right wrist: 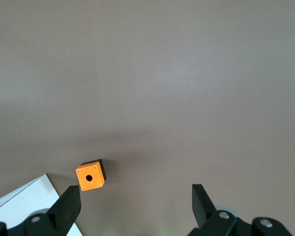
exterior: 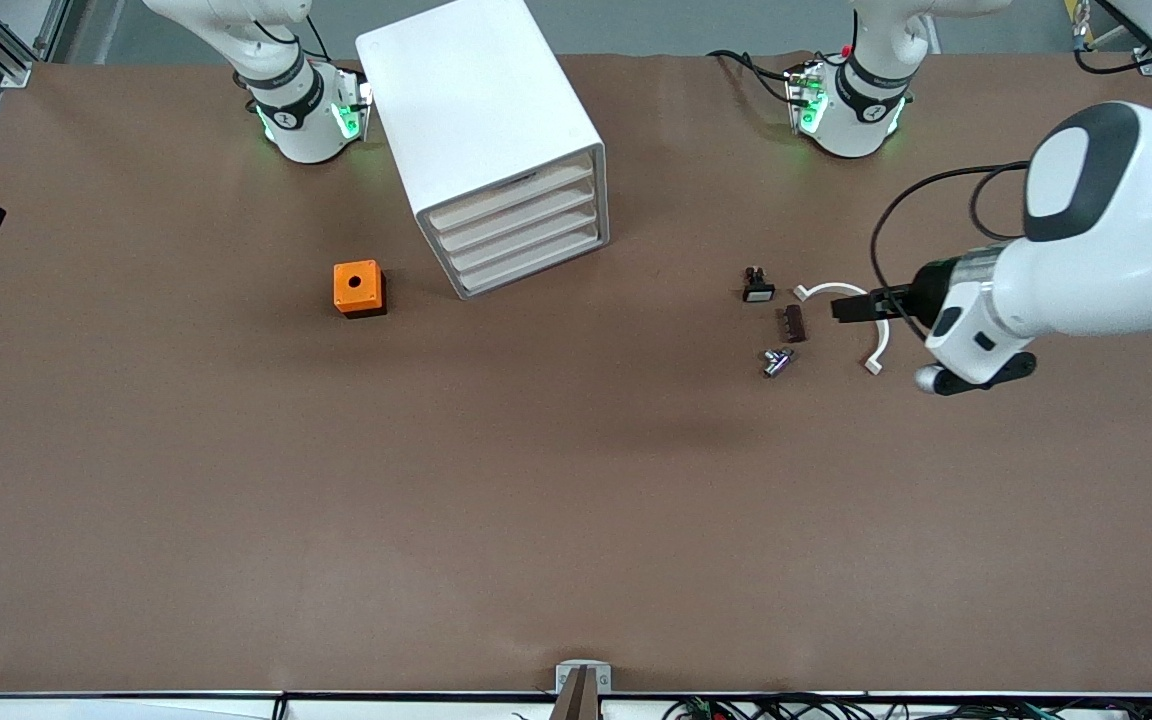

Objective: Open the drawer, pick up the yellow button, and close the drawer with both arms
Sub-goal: 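Reach the left gripper to the cabinet's top drawer front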

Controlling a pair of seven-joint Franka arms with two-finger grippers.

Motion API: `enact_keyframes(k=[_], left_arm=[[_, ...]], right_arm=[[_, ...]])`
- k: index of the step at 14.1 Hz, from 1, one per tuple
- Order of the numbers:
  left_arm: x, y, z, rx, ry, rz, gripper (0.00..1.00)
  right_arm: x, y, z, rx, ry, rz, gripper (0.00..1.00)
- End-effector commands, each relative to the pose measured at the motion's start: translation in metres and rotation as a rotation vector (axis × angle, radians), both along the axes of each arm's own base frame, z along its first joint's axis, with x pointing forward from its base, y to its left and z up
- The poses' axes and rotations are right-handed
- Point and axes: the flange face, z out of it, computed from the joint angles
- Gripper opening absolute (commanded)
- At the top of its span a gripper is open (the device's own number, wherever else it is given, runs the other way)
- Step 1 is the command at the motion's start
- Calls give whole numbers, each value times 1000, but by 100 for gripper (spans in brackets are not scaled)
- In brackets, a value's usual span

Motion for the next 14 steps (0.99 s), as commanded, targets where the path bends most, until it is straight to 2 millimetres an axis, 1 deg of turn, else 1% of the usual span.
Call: enact_keyframes(k=[1, 2, 4, 6, 8, 11, 14], left_arm=[[-3, -37, -7, -5, 108, 155, 100], [-5, -51, -11, 3, 144, 204, 100], [-4, -87, -18, 45, 200, 287, 100], [-2, -124, -41, 142, 292, 430, 100], [-2, -149, -58, 198, 402, 577, 100], [-18, -185, -80, 280, 521, 683, 100], [-35, -218, -120, 423, 663, 804, 100]], right_arm=[[-8, 0, 2, -13, -3, 7, 100], [-8, 0, 2, -13, -3, 7, 100], [-9, -1, 2, -13, -3, 6, 100], [-9, -1, 2, -13, -3, 6, 100], [-9, -1, 2, -13, -3, 6, 100], [-9, -1, 2, -13, -3, 6, 100], [-9, -1, 2, -13, -3, 4, 100]])
